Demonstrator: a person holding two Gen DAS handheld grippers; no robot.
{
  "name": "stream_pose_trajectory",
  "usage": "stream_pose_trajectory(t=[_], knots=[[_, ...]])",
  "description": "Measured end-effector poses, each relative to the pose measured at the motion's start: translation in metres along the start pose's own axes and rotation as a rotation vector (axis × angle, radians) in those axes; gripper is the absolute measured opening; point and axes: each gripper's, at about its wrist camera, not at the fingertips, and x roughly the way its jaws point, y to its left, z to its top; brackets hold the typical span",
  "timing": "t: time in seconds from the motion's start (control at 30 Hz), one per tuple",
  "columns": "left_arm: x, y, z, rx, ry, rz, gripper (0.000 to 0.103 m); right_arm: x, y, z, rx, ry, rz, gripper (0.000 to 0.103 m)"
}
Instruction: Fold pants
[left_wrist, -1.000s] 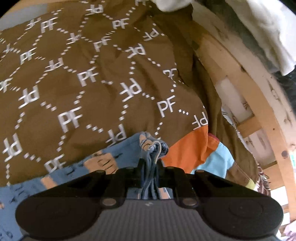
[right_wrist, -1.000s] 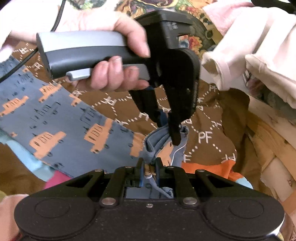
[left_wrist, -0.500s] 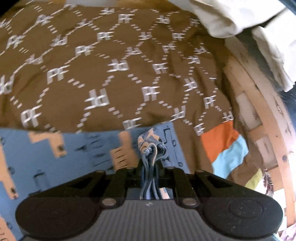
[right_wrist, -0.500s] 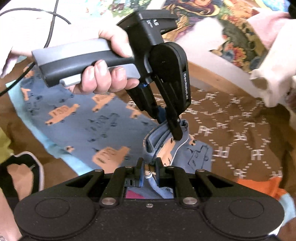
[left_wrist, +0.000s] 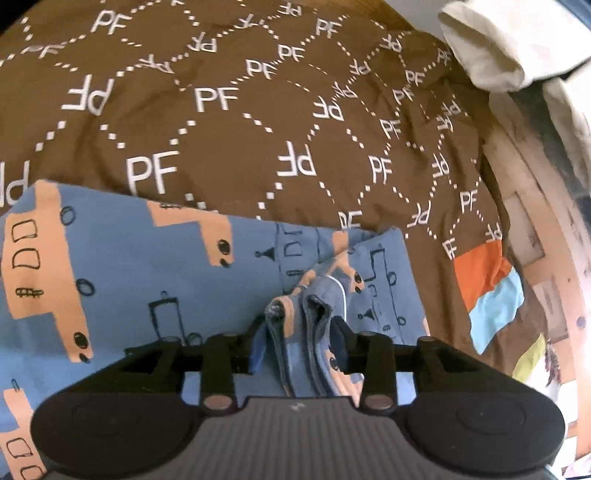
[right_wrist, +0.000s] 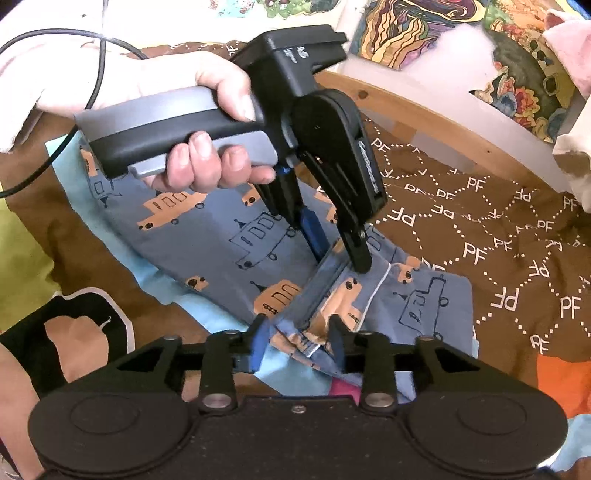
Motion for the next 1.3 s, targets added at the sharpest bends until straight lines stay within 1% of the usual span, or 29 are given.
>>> stream_pose_trajectory(t=[0.07, 0.13, 0.27, 0.33, 0.4, 0.53, 0.63, 0.77, 0.83, 0.9, 1.03, 1.17, 1.23, 1.27, 1.3], knots=[[0.002, 0.003, 0.002, -0.016, 0.002, -0.008, 0.042, 0.001, -0.003, 0.000, 0.016, 0.008, 0.001, 0.048], [0.003, 0.003, 0.002, -0.016, 0.003, -0.005, 0.042, 0.003, -0.007, 0.001, 0.048, 0.009, 0.004, 0.048], [0.005, 0.001, 0.002, -0.017, 0.002, -0.002, 0.042, 0.000, -0.016, 0.004, 0.148, -0.016, 0.013, 0.047], [0.004, 0.002, 0.002, -0.020, 0.003, -0.005, 0.042, -0.002, -0.019, 0.006, 0.171, -0.027, 0.001, 0.045], [0.004, 0.003, 0.002, -0.024, 0.005, -0.008, 0.042, -0.001, -0.022, 0.006, 0.203, -0.020, -0.015, 0.040], [0.003, 0.003, 0.002, -0.016, 0.005, -0.004, 0.042, 0.009, -0.024, 0.004, 0.230, 0.030, -0.026, 0.034], [0.004, 0.003, 0.002, -0.017, 0.006, -0.001, 0.042, 0.013, -0.020, 0.004, 0.204, 0.041, -0.032, 0.029], [0.004, 0.003, 0.002, -0.028, 0.007, -0.006, 0.042, 0.016, -0.014, 0.005, 0.166, 0.048, -0.027, 0.013], [0.004, 0.004, 0.002, -0.032, 0.007, -0.008, 0.043, 0.016, -0.014, 0.006, 0.169, 0.052, -0.024, 0.009], [0.003, 0.004, 0.001, -0.031, 0.007, -0.010, 0.044, 0.014, -0.017, 0.007, 0.190, 0.043, -0.017, 0.007], [0.003, 0.004, 0.001, -0.033, 0.008, -0.011, 0.045, 0.008, -0.016, 0.012, 0.180, 0.020, 0.002, 0.007], [0.004, 0.003, 0.001, -0.035, 0.008, -0.001, 0.045, 0.012, -0.012, 0.009, 0.163, 0.042, 0.019, 0.008], [0.005, 0.000, 0.001, -0.022, 0.006, 0.011, 0.045, 0.012, -0.011, 0.008, 0.153, 0.047, 0.019, 0.012], [0.005, -0.002, 0.001, -0.012, 0.005, 0.019, 0.045, 0.012, -0.011, 0.008, 0.149, 0.044, 0.022, 0.018], [0.006, -0.005, 0.000, -0.001, 0.004, 0.028, 0.045, 0.011, -0.010, 0.008, 0.148, 0.040, 0.023, 0.022]])
